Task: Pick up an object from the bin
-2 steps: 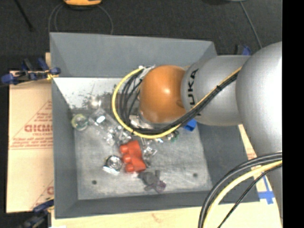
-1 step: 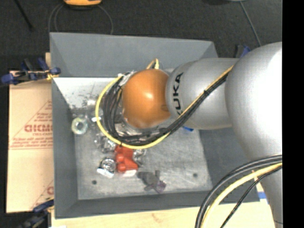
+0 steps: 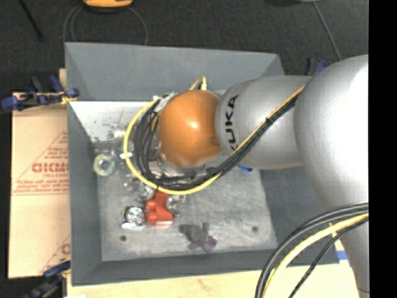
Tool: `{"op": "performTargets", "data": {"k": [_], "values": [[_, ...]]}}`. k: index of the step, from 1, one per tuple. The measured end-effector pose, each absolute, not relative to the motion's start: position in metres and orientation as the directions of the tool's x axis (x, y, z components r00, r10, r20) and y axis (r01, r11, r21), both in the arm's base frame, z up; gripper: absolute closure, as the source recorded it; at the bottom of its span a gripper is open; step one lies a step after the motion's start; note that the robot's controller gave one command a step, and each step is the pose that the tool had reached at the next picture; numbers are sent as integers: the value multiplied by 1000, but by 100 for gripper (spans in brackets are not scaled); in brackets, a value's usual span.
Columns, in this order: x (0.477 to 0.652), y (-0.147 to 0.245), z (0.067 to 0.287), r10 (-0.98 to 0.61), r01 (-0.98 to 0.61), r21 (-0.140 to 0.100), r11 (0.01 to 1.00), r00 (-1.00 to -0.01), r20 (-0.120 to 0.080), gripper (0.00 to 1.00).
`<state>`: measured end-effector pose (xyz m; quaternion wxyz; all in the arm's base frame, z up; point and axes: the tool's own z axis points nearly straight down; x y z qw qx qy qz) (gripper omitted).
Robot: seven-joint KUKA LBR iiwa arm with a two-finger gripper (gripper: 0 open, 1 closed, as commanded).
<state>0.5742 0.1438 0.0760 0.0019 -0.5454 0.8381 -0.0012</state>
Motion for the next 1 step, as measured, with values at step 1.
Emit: {"op": "performTargets", "data": {"k": [1], "values": [[580,126,214,-936,-936,-10,353,-352,-7,100]]}}
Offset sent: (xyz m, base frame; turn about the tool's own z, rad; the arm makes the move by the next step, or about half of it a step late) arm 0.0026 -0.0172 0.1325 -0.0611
